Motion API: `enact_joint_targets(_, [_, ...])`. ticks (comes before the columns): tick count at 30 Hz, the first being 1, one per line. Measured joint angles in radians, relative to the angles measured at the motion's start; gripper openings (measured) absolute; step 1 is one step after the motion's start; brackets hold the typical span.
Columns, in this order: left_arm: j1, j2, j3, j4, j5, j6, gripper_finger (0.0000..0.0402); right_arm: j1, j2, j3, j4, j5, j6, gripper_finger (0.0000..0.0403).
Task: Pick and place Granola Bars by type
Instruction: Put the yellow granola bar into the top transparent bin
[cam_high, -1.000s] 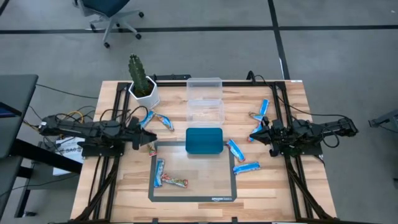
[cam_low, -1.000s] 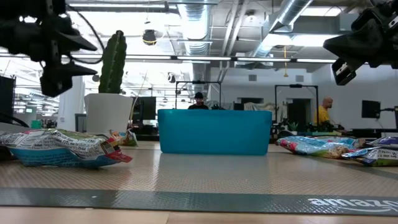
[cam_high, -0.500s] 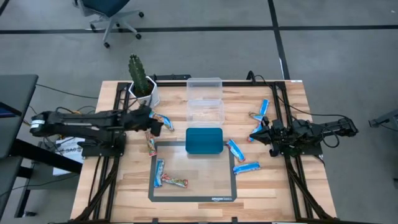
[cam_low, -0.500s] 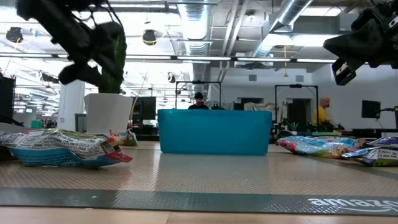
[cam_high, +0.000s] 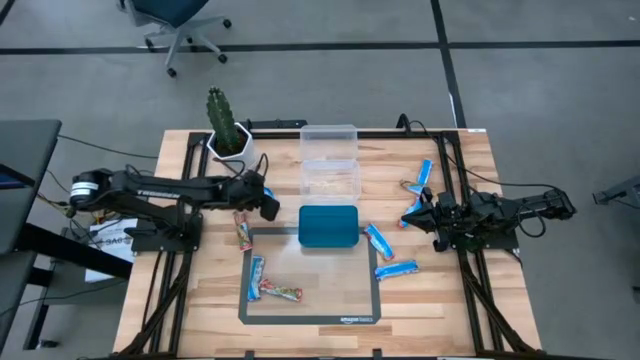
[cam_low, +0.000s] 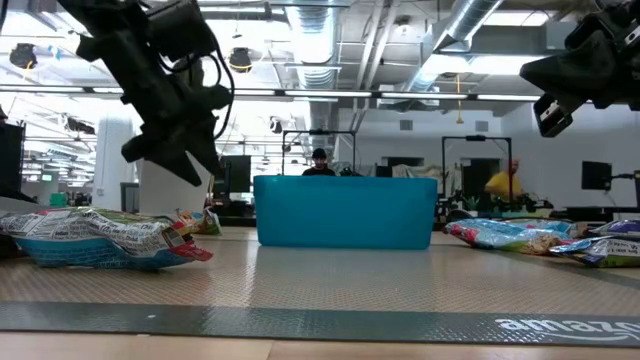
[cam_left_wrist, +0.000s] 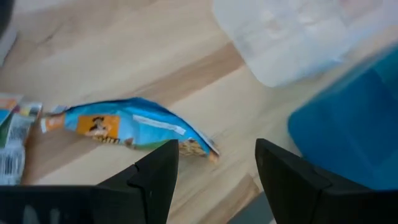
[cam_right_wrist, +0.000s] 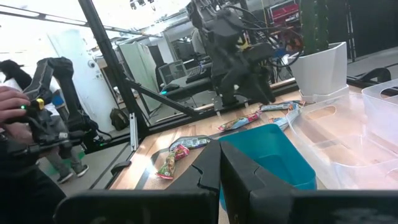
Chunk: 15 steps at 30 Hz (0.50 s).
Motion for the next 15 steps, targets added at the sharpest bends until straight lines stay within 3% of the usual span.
enact_joint_targets(10, [0.058, 0.074, 0.001, -0.013, 0.014, -0.377, 0.0206, 0.000, 0.000, 0.000, 0.002, 0.000, 0.000, 0.0000])
enact_joint_targets(15, [0.058, 0.078, 0.001, -0.024, 0.042, -0.431, 0.0206, 0.000, 0.000, 0.000, 0.002, 0.000, 0.000, 0.0000])
